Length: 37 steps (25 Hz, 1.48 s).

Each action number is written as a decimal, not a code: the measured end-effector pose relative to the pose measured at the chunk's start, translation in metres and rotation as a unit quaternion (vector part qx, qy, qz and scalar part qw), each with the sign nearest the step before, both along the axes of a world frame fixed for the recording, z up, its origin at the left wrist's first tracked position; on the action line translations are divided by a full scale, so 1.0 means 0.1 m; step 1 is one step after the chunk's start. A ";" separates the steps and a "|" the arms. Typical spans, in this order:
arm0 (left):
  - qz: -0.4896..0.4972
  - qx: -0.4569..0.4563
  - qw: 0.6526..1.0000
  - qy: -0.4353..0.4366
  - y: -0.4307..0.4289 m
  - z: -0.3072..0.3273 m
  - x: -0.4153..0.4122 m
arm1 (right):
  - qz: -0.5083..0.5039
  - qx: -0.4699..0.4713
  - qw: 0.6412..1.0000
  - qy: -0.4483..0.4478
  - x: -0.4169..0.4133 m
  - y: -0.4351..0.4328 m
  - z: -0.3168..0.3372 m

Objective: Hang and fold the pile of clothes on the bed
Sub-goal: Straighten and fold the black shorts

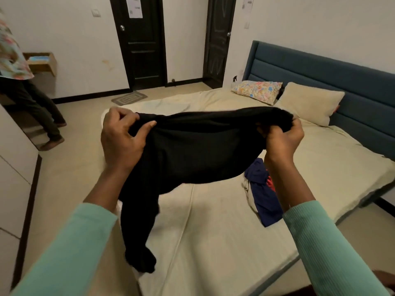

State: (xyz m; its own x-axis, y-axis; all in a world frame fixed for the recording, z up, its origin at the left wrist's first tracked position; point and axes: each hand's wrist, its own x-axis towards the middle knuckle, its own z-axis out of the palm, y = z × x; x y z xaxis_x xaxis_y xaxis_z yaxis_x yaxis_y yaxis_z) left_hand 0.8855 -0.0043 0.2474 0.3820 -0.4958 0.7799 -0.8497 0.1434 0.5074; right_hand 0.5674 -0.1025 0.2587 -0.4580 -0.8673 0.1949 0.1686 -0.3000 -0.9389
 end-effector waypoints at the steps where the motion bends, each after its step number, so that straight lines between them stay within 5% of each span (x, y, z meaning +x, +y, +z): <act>1: -0.015 0.016 1.000 -0.005 -0.05 0.04 0.04 | 0.001 0.032 0.999 -0.013 -0.01 0.01 -0.12; 6: -0.170 -0.054 0.984 -0.020 0.31 0.13 -0.23 | -0.025 0.086 0.995 -0.043 -0.25 0.18 -0.50; 12: -0.309 0.043 0.940 -0.139 0.86 0.20 -0.91 | -0.130 0.137 0.965 -0.181 -0.72 0.29 -0.53; 14: -0.381 0.088 0.916 -0.092 1.16 0.31 -1.47 | -0.164 0.132 0.960 -0.184 -0.96 0.41 -0.53; 18: -0.455 0.325 0.824 0.086 1.33 0.22 -2.41 | -0.219 0.146 0.956 -0.128 -1.84 0.64 -0.39; 20: -0.476 0.322 0.799 0.176 1.40 0.10 -2.70 | -0.244 0.143 0.958 -0.045 -2.23 0.70 -0.30; 23: -0.435 0.247 0.812 0.302 1.53 -0.16 -2.89 | -0.215 0.072 0.967 0.114 -2.39 0.63 -0.20; 27: -0.317 0.274 0.838 0.349 1.57 -0.79 -2.69 | -0.106 0.011 0.955 0.275 -1.97 0.45 -0.39; 31: -0.218 0.271 0.839 0.419 1.42 -1.46 -2.31 | -0.021 -0.044 0.926 0.373 -1.39 0.10 -0.93; 37: -0.107 0.321 0.811 0.477 0.44 -2.64 -1.52 | 0.085 0.011 0.866 0.494 -0.30 -1.14 -1.98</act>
State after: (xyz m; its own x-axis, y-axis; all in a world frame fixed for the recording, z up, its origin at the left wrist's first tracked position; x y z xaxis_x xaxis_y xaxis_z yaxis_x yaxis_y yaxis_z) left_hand 0.7332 0.0399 -0.0166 0.5113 -0.8173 -0.2658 -0.0169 -0.3188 0.9477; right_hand 0.5369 -0.2162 0.0604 0.0562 -0.9144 0.4009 -0.6792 -0.3293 -0.6559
